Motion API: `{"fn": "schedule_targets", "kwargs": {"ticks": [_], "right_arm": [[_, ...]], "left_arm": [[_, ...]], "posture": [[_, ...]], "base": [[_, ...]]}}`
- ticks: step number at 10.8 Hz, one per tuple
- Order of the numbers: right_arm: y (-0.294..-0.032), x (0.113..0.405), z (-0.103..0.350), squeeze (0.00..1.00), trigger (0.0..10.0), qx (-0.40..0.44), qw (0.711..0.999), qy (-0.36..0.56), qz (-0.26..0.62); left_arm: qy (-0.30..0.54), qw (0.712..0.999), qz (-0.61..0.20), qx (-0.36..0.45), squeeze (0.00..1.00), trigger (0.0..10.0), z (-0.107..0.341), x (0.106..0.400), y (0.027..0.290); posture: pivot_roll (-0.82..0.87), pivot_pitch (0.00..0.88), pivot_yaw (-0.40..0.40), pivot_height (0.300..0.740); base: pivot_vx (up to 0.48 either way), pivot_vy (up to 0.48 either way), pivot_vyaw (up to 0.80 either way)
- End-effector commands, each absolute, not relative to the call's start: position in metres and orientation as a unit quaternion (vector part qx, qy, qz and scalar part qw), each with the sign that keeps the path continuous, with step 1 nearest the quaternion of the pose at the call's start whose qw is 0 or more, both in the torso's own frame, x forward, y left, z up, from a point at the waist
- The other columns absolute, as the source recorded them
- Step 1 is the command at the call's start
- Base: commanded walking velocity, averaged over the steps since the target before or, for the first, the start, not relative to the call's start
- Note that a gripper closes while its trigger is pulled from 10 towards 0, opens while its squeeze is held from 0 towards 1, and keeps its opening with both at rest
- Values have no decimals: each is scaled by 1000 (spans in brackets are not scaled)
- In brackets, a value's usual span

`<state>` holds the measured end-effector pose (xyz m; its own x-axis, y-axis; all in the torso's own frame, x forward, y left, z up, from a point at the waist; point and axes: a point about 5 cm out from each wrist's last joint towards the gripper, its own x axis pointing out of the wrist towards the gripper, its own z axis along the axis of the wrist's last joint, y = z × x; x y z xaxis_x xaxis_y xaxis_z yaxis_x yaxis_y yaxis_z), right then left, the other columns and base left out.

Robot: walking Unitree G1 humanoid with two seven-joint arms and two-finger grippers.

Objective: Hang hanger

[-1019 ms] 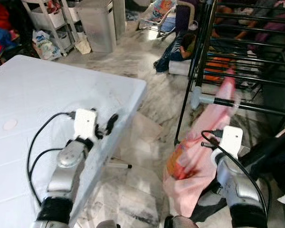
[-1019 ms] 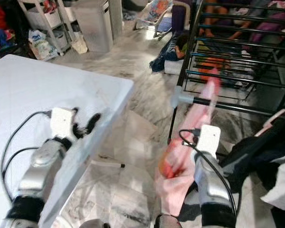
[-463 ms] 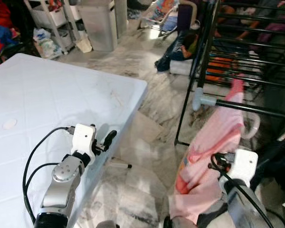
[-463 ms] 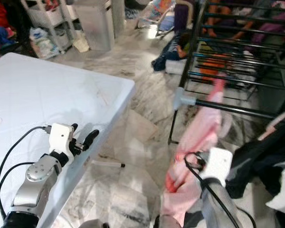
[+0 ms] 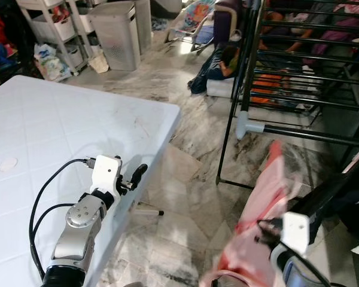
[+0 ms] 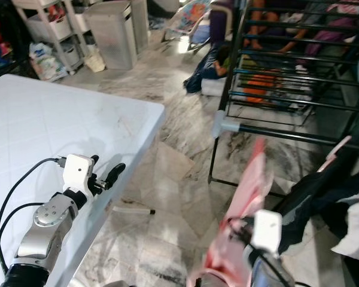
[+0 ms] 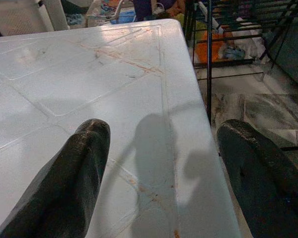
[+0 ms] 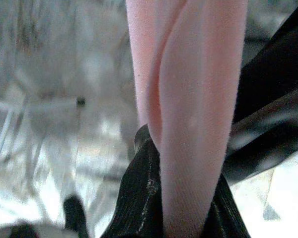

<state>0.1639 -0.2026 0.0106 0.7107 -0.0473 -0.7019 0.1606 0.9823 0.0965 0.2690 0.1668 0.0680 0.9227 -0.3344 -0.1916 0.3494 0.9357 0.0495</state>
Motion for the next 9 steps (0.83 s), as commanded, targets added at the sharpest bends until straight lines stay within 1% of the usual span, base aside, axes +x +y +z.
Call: {"fn": "schedule_targets", "kwargs": {"ticks": [1,2,4,7,8,9], "right_arm": [[-196,173,13,0,10000,74,923,376,-35],[-195,187,17,0,10000,56,930,362,-26],[-197,216,24,0,10000,20,939,342,-9],[-195,221,20,0,10000,10,936,352,18],[-193,222,20,0,10000,10,936,351,22],[-192,223,20,0,10000,10,936,351,25]], "left_arm": [[93,979,-173,48,0,10000,68,270,170],[87,979,-174,51,0,10000,69,272,168],[71,980,-174,59,0,10000,74,279,160],[64,984,-152,63,0,10000,72,276,157],[63,984,-144,79,0,10000,72,277,156],[63,985,-141,78,0,10000,72,278,155]], "posture": [[-35,0,76,740],[-32,0,81,740],[-16,0,66,740],[-12,0,47,740],[-16,0,49,740],[-18,0,49,740]], "base": [[0,0,0],[0,0,0],[0,0,0],[0,0,0],[-262,0,0],[-292,0,0]]}}
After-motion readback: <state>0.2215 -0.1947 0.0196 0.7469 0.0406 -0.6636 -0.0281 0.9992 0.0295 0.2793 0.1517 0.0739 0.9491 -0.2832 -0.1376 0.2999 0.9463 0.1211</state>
